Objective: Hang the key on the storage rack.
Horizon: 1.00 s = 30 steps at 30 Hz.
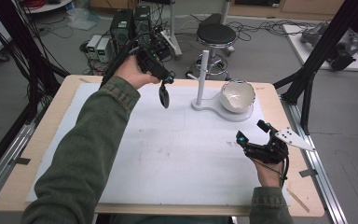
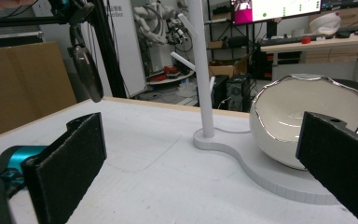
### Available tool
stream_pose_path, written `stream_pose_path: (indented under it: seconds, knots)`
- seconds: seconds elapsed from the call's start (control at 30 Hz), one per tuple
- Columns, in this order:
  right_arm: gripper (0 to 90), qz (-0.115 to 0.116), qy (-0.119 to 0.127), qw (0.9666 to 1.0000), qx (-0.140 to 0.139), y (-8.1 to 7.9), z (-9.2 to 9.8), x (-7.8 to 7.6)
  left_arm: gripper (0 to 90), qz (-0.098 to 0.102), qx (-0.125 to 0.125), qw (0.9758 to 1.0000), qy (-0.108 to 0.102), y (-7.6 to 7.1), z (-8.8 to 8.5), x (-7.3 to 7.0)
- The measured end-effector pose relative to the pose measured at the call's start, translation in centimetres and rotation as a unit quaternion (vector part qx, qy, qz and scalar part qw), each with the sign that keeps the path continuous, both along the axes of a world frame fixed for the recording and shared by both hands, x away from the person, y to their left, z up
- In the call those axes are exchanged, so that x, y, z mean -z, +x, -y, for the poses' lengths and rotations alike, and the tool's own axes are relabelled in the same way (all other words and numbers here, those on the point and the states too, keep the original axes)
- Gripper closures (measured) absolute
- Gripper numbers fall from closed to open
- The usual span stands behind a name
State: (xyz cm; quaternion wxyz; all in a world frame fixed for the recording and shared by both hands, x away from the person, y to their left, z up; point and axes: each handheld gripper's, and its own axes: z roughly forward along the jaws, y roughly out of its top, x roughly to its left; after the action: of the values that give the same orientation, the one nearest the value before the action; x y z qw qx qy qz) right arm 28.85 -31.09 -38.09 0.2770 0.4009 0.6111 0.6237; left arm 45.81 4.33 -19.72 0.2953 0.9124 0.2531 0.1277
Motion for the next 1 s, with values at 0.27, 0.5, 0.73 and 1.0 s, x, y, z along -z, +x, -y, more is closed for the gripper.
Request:
stream_pose_path:
  seconds: [0.27,0.5,0.73,1.0]
  knots:
    - [0.7,0.001,0.012,0.9999,0.01,-0.4,0.8,0.0,70.0,0.008,0.015,0.9998,0.011,-0.1,2.7,-0.3]
    - [0.7,0.003,0.008,0.9999,0.012,-0.5,0.9,0.0,70.0,0.012,0.02,0.9997,0.009,0.5,4.6,0.1]
    - [0.7,0.001,0.006,0.9999,0.011,-0.5,1.0,0.2,70.0,0.02,0.013,0.9997,-0.003,1.2,5.6,0.1]
    - [0.8,0.0,0.003,0.9999,0.014,-0.5,1.0,0.2,70.0,0.034,0.017,0.9992,-0.01,2.1,7.1,-0.2]
